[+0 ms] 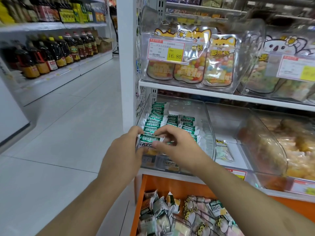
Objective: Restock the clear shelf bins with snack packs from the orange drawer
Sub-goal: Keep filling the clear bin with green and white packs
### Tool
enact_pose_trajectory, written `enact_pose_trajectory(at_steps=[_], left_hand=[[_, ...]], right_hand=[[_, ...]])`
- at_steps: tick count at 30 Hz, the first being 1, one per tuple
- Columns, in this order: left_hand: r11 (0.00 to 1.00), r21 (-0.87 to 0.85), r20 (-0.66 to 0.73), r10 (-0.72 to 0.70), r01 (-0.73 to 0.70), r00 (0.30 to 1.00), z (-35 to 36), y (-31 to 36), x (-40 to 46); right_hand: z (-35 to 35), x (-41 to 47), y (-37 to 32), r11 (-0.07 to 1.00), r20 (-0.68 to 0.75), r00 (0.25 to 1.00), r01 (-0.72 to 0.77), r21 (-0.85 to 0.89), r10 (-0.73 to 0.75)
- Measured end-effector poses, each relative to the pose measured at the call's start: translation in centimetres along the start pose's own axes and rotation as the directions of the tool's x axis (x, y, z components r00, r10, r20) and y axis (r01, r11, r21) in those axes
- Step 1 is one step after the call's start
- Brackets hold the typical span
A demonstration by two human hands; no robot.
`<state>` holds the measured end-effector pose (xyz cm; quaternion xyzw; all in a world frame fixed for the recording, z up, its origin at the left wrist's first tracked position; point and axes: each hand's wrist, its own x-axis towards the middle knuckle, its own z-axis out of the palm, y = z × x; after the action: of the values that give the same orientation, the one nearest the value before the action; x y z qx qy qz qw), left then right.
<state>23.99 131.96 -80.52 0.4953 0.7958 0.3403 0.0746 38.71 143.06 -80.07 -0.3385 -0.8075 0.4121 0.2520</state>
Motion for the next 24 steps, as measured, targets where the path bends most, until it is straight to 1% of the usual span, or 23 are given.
enact_pose_trajectory(at_steps=[1, 2, 3, 4, 8, 10, 12, 14, 17, 19, 21, 24], left_hand=[[1.0, 0.006, -0.007, 0.006, -0.006, 1.0, 0.0, 0.1, 0.1], [1.0, 0.017, -0.011, 0.015, -0.014, 1.0, 0.0, 0.2, 0.1], [1.0, 0.026, -0.011, 0.018, -0.018, 1.0, 0.0, 0.3, 0.2], [0.999, 0.035, -0.006, 0.017, -0.017, 1.0, -0.1, 0.3, 0.2], [0.998, 0.067, 0.013, 0.008, -0.009, 1.0, -0.2, 0.3, 0.4], [0.996, 0.085, 0.027, 0.004, -0.006, 1.0, -0.2, 0.4, 0.3], [0.995, 0.103, 0.033, 0.002, -0.005, 0.999, -0.3, 0.6, 0.2], [0.993, 0.115, 0.031, 0.004, -0.008, 1.0, -0.3, 0.5, 0.2], [0.994, 0.111, 0.043, -0.008, 0.003, 0.999, -0.3, 0.3, 0.3], [0.994, 0.109, 0.043, -0.01, 0.005, 0.999, -0.2, 0.3, 0.4], [0.995, 0.102, 0.041, -0.014, 0.01, 0.999, -0.1, 0.3, 0.4], [0.996, 0.093, 0.038, -0.02, 0.016, 0.999, 0.0, 0.3, 0.4]], right_hand=[[-0.3, 0.4, 0.1, 0.992, -0.028, 0.999, -0.04, 0.116, 0.044], [-0.7, 0.9, 0.3, 0.98, -0.073, 0.993, -0.075, 0.182, 0.09], [-1.0, 1.5, 0.6, 0.975, -0.117, 0.985, -0.106, 0.193, 0.13], [-1.1, 2.0, 0.9, 0.977, -0.138, 0.978, -0.13, 0.172, 0.155], [-0.9, 3.7, 2.0, 0.986, -0.073, 0.987, -0.136, 0.097, 0.143], [-0.7, 4.8, 2.5, 0.99, -0.118, 0.984, -0.128, 0.064, 0.135], [-0.8, 6.3, 3.0, 0.989, -0.202, 0.971, -0.141, -0.037, 0.131], [-1.0, 7.9, 3.3, 0.979, -0.218, 0.964, -0.176, -0.104, 0.15], [-0.9, 10.1, 3.8, 0.965, -0.162, 0.965, -0.226, -0.134, 0.204], [-0.6, 11.2, 4.2, 0.957, -0.152, 0.964, -0.24, -0.161, 0.216], [-0.4, 11.9, 4.4, 0.965, -0.197, 0.959, -0.232, -0.126, 0.205], [-0.4, 12.1, 4.5, 0.979, -0.259, 0.954, -0.181, -0.095, 0.151]])
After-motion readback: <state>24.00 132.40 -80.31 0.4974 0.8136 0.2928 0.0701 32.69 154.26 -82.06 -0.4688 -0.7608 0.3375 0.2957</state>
